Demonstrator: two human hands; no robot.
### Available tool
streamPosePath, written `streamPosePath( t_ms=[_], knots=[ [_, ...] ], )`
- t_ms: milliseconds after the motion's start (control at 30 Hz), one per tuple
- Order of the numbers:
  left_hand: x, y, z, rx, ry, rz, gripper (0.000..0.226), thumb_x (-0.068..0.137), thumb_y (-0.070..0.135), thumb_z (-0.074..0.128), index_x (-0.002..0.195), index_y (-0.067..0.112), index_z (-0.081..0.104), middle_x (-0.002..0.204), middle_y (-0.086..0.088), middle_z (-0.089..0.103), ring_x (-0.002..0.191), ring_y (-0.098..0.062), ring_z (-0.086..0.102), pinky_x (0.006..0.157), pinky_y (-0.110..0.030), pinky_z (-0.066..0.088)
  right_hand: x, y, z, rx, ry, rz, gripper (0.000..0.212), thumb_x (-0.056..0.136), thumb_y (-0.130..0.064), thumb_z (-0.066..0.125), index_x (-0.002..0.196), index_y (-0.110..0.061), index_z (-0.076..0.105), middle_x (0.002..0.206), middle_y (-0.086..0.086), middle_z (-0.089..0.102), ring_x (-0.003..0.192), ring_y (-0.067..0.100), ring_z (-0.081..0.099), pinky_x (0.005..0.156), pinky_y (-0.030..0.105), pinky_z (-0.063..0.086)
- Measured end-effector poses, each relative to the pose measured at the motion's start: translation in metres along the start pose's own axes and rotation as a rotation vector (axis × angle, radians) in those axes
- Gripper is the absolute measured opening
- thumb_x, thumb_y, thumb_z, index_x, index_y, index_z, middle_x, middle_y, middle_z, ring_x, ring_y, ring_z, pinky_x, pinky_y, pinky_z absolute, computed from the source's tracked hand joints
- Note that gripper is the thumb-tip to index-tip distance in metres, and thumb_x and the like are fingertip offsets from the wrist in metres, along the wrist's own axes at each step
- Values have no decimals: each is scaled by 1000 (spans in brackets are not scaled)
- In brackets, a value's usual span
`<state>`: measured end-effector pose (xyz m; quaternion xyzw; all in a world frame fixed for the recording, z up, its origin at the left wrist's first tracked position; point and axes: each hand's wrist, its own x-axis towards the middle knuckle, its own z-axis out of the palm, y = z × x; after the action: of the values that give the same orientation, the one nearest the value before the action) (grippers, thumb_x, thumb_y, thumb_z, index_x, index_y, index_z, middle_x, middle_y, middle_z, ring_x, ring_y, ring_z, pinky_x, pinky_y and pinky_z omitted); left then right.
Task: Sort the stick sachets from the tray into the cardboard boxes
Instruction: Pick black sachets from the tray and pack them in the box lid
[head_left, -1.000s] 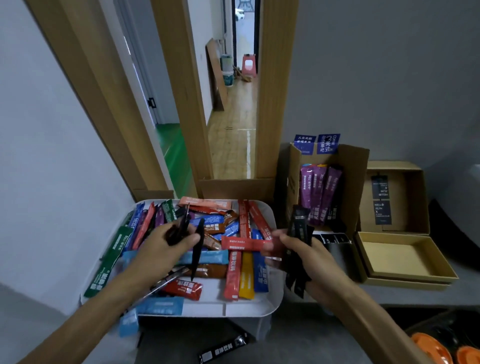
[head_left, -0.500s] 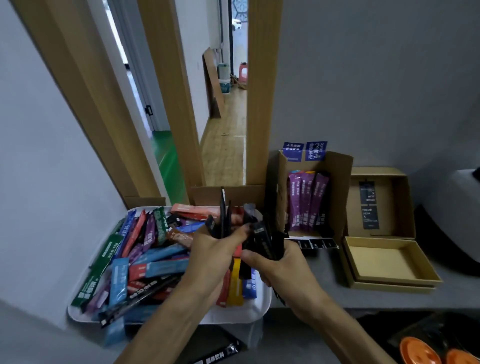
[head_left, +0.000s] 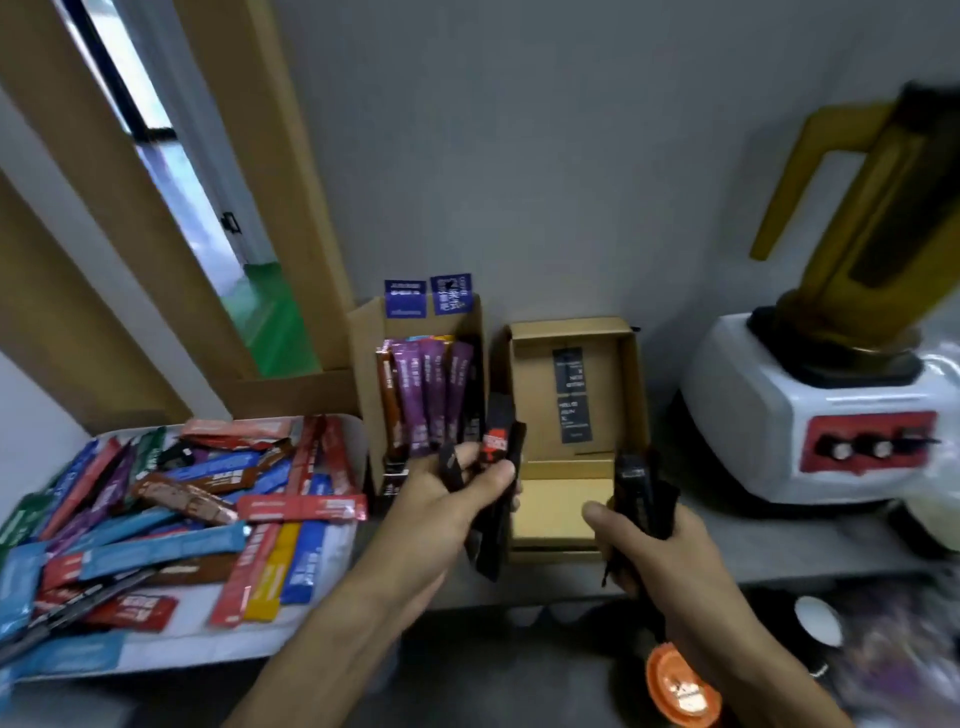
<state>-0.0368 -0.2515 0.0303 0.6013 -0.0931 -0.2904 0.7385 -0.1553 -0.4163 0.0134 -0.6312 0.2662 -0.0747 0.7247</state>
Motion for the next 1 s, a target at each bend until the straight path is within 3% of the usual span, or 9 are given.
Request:
streamPosePath(
  t_ms=[100, 233, 367, 467, 600, 700, 867, 933, 1000],
  knots=[
    [3, -5, 46, 358, -18, 82, 12, 95, 15, 64, 104, 18, 71, 91, -2, 77, 91, -11, 72, 78, -19, 56, 9, -12, -26, 15, 3, -109, 19, 80, -34, 77, 74, -20, 66, 58, -4, 58, 51, 9, 52, 49, 23, 42],
    [6, -13, 85, 506, 42, 140, 5, 94, 14, 65, 98, 14, 68, 87, -5, 76, 88, -14, 73, 86, -36, 58, 23, -27, -42, 43, -66, -206, 27, 87, -24, 74, 61, -27, 68, 56, -7, 58, 48, 4, 50, 45, 16, 39],
    [8, -20, 91, 525, 47, 118, 6, 95, 16, 64, 94, 18, 69, 85, -5, 75, 88, -16, 72, 84, -33, 57, 36, -28, -48, 24, -89, -142, 17, 89, -14, 73, 73, -13, 68, 60, 3, 55, 49, 10, 46, 44, 21, 37],
    [12, -21, 72, 632, 205, 177, 5, 95, 25, 63, 91, 27, 67, 85, 3, 72, 84, -3, 66, 72, -22, 44, 50, -23, -50, -20, 20, -121, 13, 89, -14, 72, 84, -2, 68, 63, 5, 60, 53, 13, 52, 45, 21, 43],
    [16, -15, 39, 704, 348, 251, 5, 95, 27, 61, 96, 32, 62, 92, 10, 68, 89, 9, 60, 69, -13, 40, 73, -15, -45, -270, 90, -54, 4, 88, -11, 69, 86, -8, 69, 69, 6, 71, 57, 13, 62, 54, 22, 54],
    [19, -16, 23, 780, 308, 247, 5, 95, 29, 62, 95, 34, 61, 92, 12, 65, 90, 12, 57, 68, -13, 41, 87, -12, -44, -475, -39, 106, 8, 89, -14, 69, 94, -8, 67, 70, 6, 73, 56, 12, 66, 55, 24, 55],
    [20, -16, 12, 765, 220, 262, 6, 96, 28, 60, 91, 31, 63, 82, 11, 71, 81, 8, 62, 62, -3, 42, 96, -31, -42, -789, -274, 211, 16, 90, -19, 71, 101, -12, 62, 75, 4, 72, 54, 8, 65, 52, 19, 50],
    [23, -17, 12, 753, 172, 249, 9, 98, 27, 57, 92, 30, 64, 80, 10, 70, 77, 7, 62, 60, -4, 42, 98, -35, -42, -960, -335, 212, 17, 91, -27, 71, 99, -16, 61, 78, 1, 70, 55, 6, 65, 52, 16, 49],
    [28, -18, 11, 796, 132, 260, 12, 98, 28, 56, 92, 31, 66, 81, 8, 67, 79, 2, 61, 62, -5, 41, 97, -40, -47, -1045, -285, 138, 18, 91, -32, 71, 96, -18, 62, 79, 0, 69, 57, 5, 64, 51, 14, 47]
  ],
)
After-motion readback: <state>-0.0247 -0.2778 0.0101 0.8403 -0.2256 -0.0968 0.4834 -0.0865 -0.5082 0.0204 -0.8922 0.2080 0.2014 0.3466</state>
